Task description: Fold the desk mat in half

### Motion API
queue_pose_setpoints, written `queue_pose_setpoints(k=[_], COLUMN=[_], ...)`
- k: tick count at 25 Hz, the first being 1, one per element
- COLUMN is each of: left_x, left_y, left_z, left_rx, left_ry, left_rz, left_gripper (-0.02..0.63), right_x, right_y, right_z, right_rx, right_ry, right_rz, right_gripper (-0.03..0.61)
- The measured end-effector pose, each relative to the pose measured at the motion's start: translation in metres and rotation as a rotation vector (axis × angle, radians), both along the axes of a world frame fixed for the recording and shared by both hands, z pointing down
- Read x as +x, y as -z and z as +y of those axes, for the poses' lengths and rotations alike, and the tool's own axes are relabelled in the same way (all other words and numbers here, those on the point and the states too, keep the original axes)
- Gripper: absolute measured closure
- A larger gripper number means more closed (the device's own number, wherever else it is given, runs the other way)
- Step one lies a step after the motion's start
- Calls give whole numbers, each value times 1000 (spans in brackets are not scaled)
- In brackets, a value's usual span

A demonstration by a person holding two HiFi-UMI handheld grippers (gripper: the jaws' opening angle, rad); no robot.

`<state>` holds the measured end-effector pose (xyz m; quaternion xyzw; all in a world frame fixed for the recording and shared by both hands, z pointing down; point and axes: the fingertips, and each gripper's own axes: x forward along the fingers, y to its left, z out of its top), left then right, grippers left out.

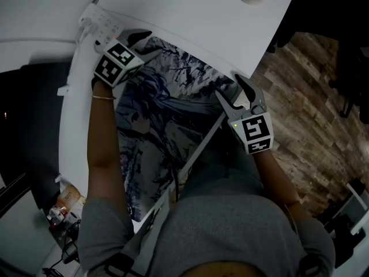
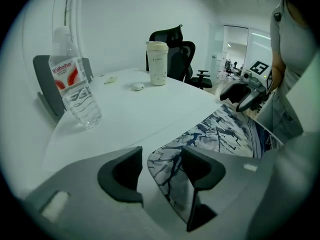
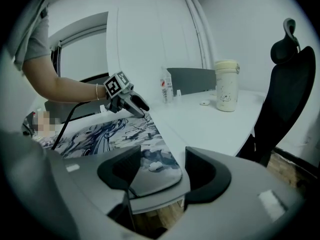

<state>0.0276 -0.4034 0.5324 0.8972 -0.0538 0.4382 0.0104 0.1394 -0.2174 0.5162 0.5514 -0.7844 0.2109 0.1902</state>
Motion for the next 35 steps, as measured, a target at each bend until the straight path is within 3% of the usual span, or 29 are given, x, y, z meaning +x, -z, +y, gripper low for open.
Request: queue_pose_setpoints(k=[3, 8, 15, 20, 24, 27, 30, 35], left_x=[0, -1, -1, 1, 1, 2, 2, 4], left_y=[-2, -3, -3, -2, -3, -2, -1, -2], left_z=[-1, 1, -2, -2, 1, 3, 7, 14], left_rx=[-58, -128, -148, -150, -155, -162, -172, -194], left_ry=[28, 51, 81, 105, 101, 97, 90, 73], left_rz=[20, 45, 12, 23, 25, 31, 36, 48], left_gripper=[348, 370, 387, 428, 457, 474, 503, 562], right_x=[-2, -5, -3, 5, -10, -27, -28, -15], right_y=[-6, -8, -8, -7, -6, -6, -8, -8], right_z=[-1, -1, -4, -4, 1, 7, 10, 6], right_rx=[-26, -28, -26, -42, -56, -51, -47, -77], right_ry=[1, 10, -46, -92, -76, -10, 25, -18], right_rz=[-1, 2, -18, -35, -101, -52, -1, -92], right_gripper=[302, 293, 304, 390, 373, 334, 401, 482])
